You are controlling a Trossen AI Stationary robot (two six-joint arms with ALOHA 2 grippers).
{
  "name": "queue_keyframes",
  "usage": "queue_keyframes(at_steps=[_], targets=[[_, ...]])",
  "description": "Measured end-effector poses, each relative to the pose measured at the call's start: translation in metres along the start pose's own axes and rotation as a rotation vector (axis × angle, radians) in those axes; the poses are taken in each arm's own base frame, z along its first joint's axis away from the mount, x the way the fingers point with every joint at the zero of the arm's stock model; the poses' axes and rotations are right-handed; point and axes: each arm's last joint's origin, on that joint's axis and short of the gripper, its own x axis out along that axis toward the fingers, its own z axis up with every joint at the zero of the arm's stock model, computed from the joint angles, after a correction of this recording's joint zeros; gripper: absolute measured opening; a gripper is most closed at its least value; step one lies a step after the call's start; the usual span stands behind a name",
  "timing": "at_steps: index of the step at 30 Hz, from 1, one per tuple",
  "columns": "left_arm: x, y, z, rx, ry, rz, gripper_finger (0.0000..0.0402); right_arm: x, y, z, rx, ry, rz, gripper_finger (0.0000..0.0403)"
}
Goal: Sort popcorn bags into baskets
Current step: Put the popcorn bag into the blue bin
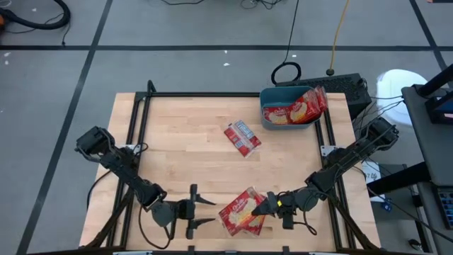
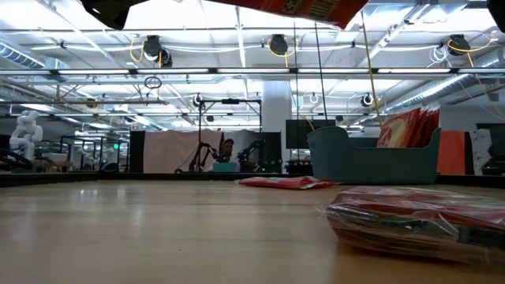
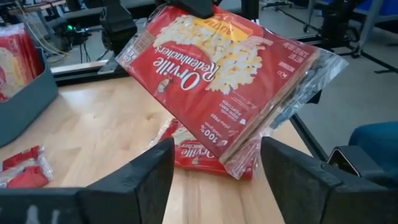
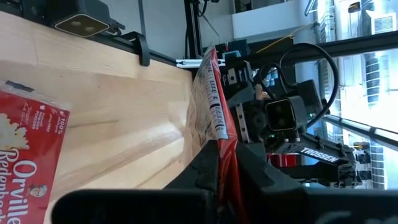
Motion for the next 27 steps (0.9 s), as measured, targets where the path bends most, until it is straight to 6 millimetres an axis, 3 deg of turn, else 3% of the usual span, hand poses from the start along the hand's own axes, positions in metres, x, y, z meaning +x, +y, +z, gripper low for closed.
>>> queue_keyframes(at_steps=[16,22,27], targets=[[0.0,0.0,0.0,-0.025,0.0,0.001,0.0263,-0.006,0.004,0.018,-0.003,-0.07,-0.005,0.0008],[0.008,-0.003,-0.013,0.183,0.007,0.06,0.0245,-0.006,0.002,0.02,0.038,-0.147,-0.003,0.0007],[0.013,-0.007,-0.013,0.364,-0.059,0.092,0.0249,-0.012,0.003,0.02,0.053,-0.276,-0.122,0.0007]])
